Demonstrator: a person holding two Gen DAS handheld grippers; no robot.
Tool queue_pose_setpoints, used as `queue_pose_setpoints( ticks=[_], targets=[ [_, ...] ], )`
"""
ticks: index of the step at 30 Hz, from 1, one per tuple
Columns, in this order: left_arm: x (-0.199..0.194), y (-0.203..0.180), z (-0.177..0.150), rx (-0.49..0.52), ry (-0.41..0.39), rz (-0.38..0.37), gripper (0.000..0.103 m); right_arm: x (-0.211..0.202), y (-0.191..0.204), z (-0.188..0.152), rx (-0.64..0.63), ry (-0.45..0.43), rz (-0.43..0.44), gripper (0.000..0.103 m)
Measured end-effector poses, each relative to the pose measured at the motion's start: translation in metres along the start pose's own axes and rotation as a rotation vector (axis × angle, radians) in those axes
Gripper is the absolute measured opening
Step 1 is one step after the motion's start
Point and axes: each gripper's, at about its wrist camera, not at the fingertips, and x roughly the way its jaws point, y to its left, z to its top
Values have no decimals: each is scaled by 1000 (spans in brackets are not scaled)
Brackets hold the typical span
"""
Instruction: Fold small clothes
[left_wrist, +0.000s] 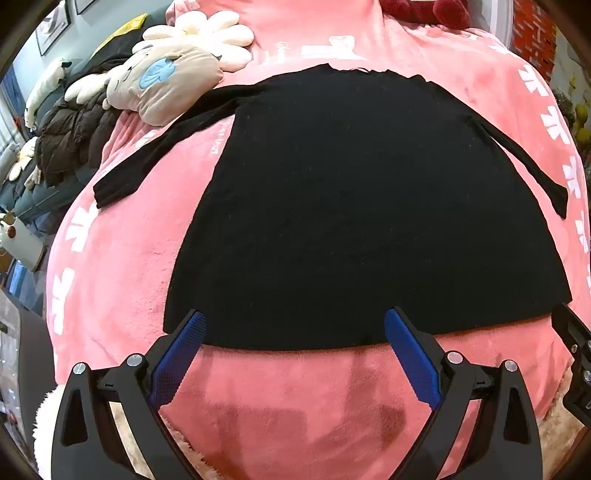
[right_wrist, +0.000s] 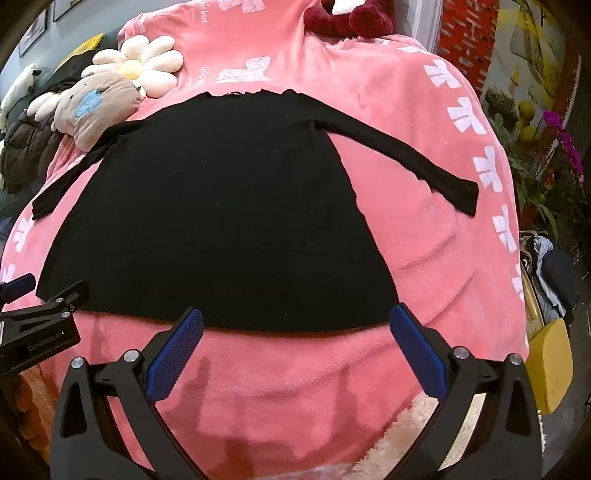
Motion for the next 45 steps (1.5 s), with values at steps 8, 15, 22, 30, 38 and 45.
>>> queue_pose_setpoints(
  ticks=[8, 15, 22, 30, 38, 45],
  targets=[
    [-6, 1, -6, 2, -8, 6, 95, 0, 2, 0, -10, -3, -11, 98],
    [4, 4, -4, 3, 15, -7, 95, 0, 2, -1, -9, -4, -7, 98],
    [6, -1, -2, 8, 27, 1, 95, 0, 2, -1, -8, -3, -7, 98],
    [7, -1, -5, 12, 26, -4, 95, 0, 2, 0, -8, -1, -6, 98],
    [8, -2, -6, 22, 22, 1, 96, 1, 3, -2, -13, -1, -4, 98],
    [8, -2, -6, 20, 28, -1, 96, 1, 3, -2, -13, 0, -3, 98]
  ],
)
